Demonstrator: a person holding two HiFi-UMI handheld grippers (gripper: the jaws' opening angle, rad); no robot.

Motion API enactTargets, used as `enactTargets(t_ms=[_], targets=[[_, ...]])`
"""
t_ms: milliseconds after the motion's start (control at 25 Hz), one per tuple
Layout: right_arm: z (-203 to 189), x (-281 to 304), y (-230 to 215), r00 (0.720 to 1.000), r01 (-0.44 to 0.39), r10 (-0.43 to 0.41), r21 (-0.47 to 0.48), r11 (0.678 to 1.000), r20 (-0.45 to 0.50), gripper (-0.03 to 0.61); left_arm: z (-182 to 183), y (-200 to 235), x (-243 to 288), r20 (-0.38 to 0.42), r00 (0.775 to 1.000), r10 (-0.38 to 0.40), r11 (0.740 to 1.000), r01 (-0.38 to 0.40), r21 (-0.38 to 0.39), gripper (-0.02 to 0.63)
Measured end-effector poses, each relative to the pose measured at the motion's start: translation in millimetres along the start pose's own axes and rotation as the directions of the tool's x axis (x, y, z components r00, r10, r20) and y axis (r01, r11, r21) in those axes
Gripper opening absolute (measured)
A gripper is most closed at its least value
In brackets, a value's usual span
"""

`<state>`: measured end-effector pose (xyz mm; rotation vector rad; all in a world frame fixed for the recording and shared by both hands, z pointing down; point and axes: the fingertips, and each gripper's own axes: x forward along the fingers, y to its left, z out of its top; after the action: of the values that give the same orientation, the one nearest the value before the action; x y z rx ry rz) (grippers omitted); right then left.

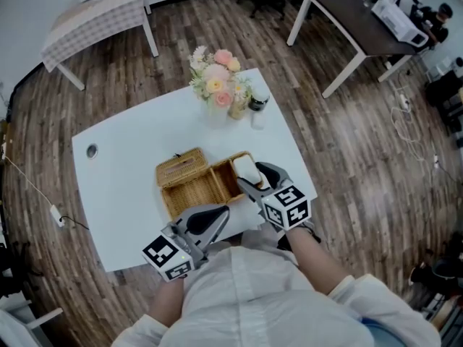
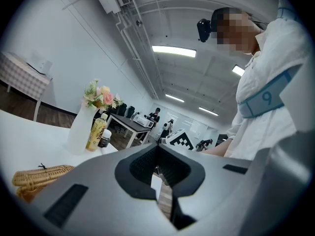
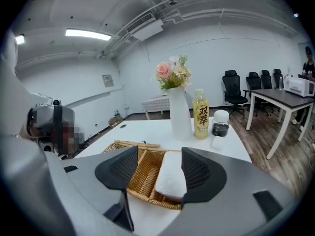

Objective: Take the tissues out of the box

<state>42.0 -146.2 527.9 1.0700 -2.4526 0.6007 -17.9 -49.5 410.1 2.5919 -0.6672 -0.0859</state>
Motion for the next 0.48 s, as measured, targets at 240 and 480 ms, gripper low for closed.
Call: enactTargets(t_ms=[240, 480], targets=[[-16.6, 10.2, -8.3, 0.996, 0.047, -0.047, -0.005, 0.999, -0.073, 0.281, -0.5, 2.7, -1.9, -0.004, 1.0, 0.002, 1.0, -0.002, -0.002, 0.002], [-29.5, 19.0, -14.9, 0.987, 0.088, -0.089, -0.015, 0.996, -0.132, 0.281, -0.4, 4.1, -4.9, -0.003, 1.0, 0.003, 1.0, -0.003, -0.003, 0.002]])
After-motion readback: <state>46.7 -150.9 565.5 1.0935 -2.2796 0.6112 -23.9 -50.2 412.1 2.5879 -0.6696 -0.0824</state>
